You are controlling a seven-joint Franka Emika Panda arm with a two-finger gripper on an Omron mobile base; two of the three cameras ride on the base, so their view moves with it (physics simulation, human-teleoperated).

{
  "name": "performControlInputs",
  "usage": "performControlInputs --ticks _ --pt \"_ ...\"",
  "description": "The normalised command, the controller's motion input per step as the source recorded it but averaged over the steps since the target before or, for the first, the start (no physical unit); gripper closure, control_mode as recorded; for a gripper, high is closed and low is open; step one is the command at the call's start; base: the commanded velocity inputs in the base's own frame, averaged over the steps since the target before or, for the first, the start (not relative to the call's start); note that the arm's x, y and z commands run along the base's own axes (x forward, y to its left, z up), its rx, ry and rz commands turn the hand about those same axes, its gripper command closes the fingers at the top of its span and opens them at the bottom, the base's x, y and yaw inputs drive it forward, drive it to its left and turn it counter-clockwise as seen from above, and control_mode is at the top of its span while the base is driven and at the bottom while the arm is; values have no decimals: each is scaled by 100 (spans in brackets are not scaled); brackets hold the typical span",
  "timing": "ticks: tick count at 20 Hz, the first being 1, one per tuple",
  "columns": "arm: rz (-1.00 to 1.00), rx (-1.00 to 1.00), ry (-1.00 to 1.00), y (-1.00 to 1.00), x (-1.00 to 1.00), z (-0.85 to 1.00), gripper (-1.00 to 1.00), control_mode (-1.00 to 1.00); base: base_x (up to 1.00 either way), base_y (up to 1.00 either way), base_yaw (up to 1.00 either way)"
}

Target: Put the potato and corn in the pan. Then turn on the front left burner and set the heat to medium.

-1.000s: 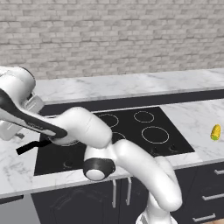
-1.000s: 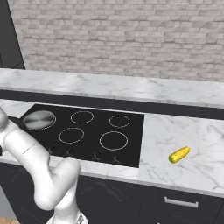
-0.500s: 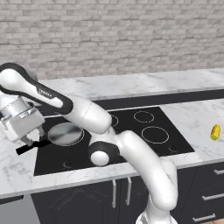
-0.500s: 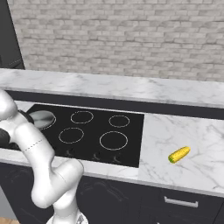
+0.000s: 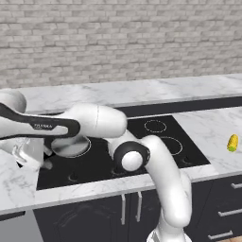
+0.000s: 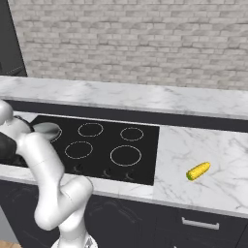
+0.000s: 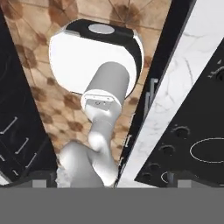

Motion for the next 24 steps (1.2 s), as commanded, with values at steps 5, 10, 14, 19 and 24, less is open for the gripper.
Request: performControlInputs --ticks 5,10,14,19,24 --pt "-3 36 -30 -30 5 -48 -100 -100 0 0 0" --pt "-47 92 -31 -32 5 -19 -100 -100 0 0 0" --pt "-60 52 -23 2 13 20 -100 -100 0 0 0" --pt "-61 18 12 25 14 6 -100 -100 0 0 0" --pt "-27 10 23 -12 22 5 -100 -100 0 0 0"
